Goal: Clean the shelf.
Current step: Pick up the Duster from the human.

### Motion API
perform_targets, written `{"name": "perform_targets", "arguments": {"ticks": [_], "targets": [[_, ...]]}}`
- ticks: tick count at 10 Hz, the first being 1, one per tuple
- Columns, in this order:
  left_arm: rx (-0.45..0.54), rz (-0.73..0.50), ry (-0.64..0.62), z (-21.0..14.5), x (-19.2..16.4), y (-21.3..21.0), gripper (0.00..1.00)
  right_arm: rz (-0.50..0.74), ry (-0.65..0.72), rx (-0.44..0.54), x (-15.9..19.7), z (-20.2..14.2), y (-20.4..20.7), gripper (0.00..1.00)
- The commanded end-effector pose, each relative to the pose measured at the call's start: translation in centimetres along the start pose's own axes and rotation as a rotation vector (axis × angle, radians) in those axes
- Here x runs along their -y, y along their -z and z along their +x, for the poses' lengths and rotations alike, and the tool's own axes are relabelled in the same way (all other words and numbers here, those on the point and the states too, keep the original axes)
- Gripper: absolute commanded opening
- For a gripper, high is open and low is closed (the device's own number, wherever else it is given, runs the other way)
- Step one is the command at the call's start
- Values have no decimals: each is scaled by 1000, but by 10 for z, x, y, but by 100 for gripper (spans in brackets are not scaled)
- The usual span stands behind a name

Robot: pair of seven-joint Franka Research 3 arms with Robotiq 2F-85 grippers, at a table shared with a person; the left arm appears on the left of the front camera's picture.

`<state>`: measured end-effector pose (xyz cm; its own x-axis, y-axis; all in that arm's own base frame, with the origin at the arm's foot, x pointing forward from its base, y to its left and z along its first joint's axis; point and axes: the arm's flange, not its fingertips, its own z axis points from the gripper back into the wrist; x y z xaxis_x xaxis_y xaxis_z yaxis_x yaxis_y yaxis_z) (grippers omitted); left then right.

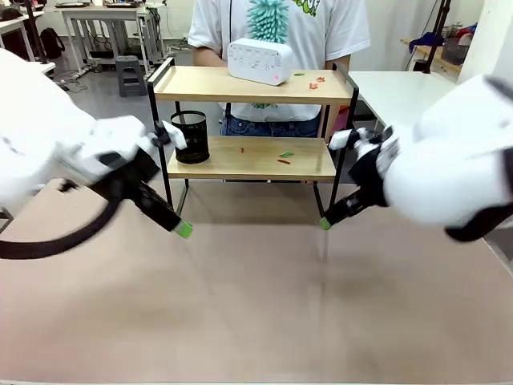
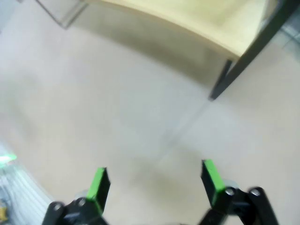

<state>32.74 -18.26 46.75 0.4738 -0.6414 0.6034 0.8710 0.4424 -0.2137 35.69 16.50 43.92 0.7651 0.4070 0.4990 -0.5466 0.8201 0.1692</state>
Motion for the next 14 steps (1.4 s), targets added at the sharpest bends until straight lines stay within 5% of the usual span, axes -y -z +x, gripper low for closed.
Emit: {"name": "perform_targets", "arguments": {"ticks": [1, 4, 7, 8, 9, 10, 14], "targets": [[61, -68, -122, -58, -8, -78, 100, 160, 210, 80, 29, -47, -98, 100], [503, -93, -351, -151, -33, -158, 100, 367, 527, 382, 123, -154, -182, 100], [821, -115, -684, -266, -75, -177, 100, 459, 892, 608, 203, -257, -177, 100], [871, -133, -778, -288, -87, -169, 100, 417, 974, 612, 209, -268, -159, 100], [838, -60, -908, -284, -94, -156, 100, 165, 989, 540, 197, -250, -134, 100], [793, -93, -744, -274, -116, -250, 100, 417, 943, 574, 250, -264, -242, 100], [793, -93, -744, -274, -116, -250, 100, 417, 943, 574, 250, -264, -242, 100]]}}
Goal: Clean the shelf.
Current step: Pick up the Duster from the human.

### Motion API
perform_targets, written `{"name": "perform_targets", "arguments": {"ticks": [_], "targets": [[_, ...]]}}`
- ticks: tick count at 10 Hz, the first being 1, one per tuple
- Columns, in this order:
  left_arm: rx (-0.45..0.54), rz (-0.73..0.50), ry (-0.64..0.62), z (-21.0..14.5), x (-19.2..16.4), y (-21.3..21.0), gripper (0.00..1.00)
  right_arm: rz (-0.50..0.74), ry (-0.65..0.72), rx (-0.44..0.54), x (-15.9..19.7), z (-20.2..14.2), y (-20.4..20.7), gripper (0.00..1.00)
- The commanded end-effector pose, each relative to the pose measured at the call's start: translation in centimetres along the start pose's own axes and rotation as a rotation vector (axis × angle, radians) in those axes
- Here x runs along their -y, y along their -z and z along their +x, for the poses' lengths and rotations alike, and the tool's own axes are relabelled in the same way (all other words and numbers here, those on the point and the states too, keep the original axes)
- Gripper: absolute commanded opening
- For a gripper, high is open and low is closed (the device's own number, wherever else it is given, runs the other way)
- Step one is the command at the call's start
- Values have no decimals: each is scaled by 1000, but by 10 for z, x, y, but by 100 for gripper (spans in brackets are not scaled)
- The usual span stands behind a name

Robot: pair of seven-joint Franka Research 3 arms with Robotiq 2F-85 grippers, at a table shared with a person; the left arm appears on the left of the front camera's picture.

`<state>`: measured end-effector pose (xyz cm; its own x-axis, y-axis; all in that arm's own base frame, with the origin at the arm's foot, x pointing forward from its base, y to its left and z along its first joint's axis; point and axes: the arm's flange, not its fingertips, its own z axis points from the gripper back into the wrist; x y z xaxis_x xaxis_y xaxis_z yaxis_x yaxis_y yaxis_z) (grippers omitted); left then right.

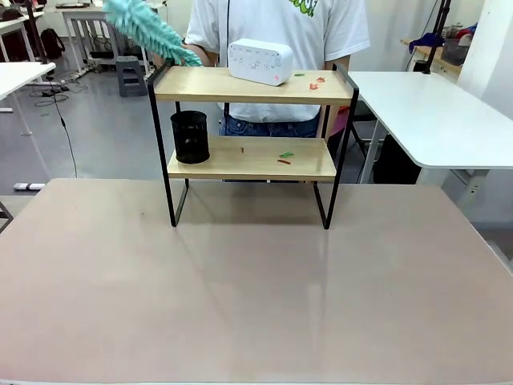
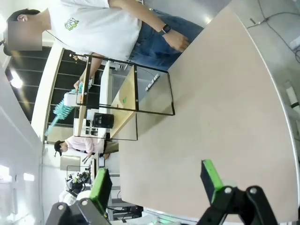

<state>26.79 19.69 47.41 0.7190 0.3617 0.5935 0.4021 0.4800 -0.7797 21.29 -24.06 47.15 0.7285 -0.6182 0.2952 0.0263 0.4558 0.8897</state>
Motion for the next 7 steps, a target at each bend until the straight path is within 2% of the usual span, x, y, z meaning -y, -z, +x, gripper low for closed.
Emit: {"name": "perform_targets", "arguments": {"ticks": [1, 7], "targets": [[22, -8, 24, -2, -5, -4, 100, 12, -22, 15, 3, 0, -5, 100], [9, 10, -2, -5, -6, -6, 100, 12, -22, 15, 3, 0, -5, 100]]}}
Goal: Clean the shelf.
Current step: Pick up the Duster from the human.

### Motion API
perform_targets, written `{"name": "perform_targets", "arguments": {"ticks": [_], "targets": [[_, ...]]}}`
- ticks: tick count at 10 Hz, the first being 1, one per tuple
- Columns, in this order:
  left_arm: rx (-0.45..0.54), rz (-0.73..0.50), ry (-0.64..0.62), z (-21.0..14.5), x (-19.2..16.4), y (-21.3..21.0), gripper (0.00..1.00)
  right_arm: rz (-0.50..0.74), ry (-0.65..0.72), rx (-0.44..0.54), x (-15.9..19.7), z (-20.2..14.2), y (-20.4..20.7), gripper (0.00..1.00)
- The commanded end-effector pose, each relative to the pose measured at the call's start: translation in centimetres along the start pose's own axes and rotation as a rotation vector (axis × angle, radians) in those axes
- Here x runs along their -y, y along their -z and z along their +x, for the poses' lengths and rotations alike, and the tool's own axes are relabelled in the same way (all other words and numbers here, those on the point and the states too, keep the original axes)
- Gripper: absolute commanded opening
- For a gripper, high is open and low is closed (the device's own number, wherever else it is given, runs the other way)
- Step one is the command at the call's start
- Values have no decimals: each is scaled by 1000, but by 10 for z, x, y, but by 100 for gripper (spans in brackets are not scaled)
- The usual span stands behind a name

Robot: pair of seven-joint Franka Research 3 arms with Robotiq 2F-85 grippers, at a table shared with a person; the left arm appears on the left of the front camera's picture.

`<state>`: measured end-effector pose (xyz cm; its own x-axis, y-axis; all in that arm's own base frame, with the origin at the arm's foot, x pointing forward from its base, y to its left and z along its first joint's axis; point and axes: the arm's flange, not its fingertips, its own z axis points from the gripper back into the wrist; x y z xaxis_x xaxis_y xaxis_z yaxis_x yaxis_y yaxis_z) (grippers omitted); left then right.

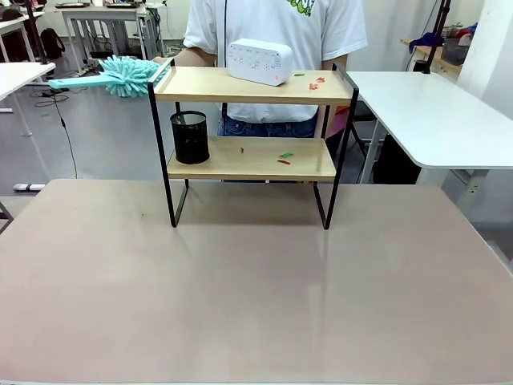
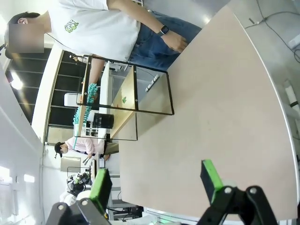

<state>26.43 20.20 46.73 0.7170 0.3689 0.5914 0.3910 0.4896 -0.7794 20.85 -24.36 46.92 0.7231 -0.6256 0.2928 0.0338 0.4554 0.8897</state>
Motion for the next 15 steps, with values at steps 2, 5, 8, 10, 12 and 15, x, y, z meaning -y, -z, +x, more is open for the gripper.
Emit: {"name": "perform_targets", "arguments": {"ticks": [2, 5, 8, 10, 12, 15], "targets": [[-95, -75, -155, 46, 17, 17, 100, 17, -27, 7, -1, 2, -1, 100], [-229, -206, -388, 162, 19, 76, 100, 17, -27, 7, -1, 2, -1, 100], [-298, -216, -464, 204, 6, 159, 100, 17, -27, 7, -1, 2, -1, 100], [-368, -193, -465, 201, -5, 208, 100, 17, -27, 7, -1, 2, -1, 100], [-399, -219, -481, 191, -5, 230, 100, 17, -27, 7, -1, 2, -1, 100], [-458, -186, -463, 174, -1, 247, 100, 17, -27, 7, -1, 2, -1, 100]]}}
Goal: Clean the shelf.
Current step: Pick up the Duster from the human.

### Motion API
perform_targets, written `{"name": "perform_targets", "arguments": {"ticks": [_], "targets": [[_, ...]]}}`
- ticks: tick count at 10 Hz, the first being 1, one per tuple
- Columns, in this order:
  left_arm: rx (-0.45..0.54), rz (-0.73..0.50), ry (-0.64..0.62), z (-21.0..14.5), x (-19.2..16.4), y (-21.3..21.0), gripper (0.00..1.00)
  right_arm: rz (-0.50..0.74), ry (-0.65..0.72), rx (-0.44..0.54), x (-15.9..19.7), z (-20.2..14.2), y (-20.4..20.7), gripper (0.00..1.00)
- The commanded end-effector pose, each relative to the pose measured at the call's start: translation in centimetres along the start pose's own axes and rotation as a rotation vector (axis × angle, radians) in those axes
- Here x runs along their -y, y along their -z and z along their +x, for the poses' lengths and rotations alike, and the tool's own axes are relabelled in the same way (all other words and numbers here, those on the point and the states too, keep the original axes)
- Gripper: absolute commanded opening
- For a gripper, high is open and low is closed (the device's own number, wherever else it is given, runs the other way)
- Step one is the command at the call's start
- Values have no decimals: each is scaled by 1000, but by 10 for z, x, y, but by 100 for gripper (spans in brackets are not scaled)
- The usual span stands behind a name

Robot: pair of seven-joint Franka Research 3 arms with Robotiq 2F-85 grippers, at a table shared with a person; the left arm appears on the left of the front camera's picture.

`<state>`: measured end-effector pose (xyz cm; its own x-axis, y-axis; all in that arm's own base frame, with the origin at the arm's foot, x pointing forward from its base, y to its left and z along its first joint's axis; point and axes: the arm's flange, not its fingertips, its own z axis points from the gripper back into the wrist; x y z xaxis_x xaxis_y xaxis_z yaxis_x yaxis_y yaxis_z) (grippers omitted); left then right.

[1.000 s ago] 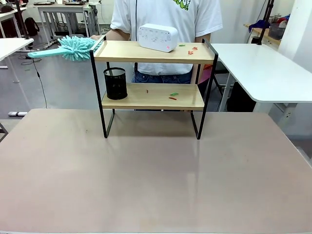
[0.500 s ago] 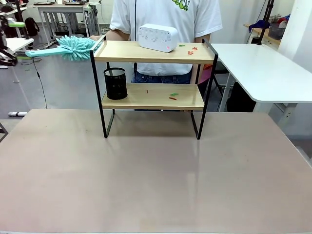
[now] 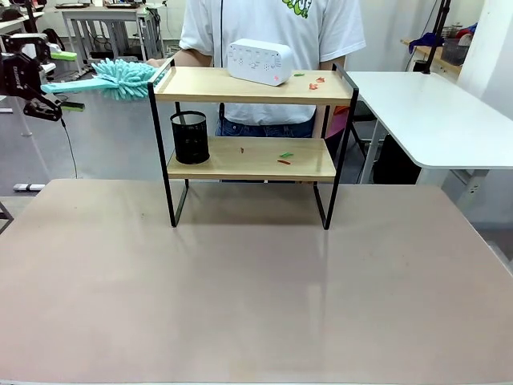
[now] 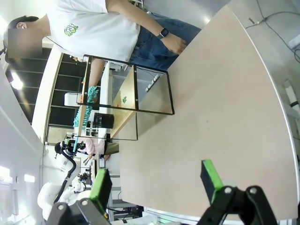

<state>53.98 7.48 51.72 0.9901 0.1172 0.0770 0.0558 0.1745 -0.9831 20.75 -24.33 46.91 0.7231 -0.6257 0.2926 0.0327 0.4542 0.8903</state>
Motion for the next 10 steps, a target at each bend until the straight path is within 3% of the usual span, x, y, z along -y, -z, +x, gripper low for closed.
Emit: {"name": "perform_targets", "arguments": {"ticks": [1, 2, 3, 4, 5, 7, 8, 10], "targets": [[7, 46, 3, -9, 2, 4, 100, 15, -27, 7, -1, 3, 0, 100], [22, 67, 13, -10, 2, 6, 86, 15, -27, 7, -1, 3, 0, 100], [47, 63, 20, -12, 3, 5, 42, 15, -27, 7, -1, 3, 0, 100], [54, 67, 26, -13, 4, 6, 28, 15, -27, 7, -1, 3, 0, 100], [72, 66, 44, -14, 5, 8, 0, 15, -27, 7, -1, 3, 0, 100], [70, 74, 57, -17, 6, 14, 0, 15, -27, 7, -1, 3, 0, 100], [73, 68, 60, -17, 6, 15, 6, 15, -27, 7, -1, 3, 0, 100], [78, 64, 62, -17, 4, 16, 0, 15, -27, 7, -1, 3, 0, 100]]}}
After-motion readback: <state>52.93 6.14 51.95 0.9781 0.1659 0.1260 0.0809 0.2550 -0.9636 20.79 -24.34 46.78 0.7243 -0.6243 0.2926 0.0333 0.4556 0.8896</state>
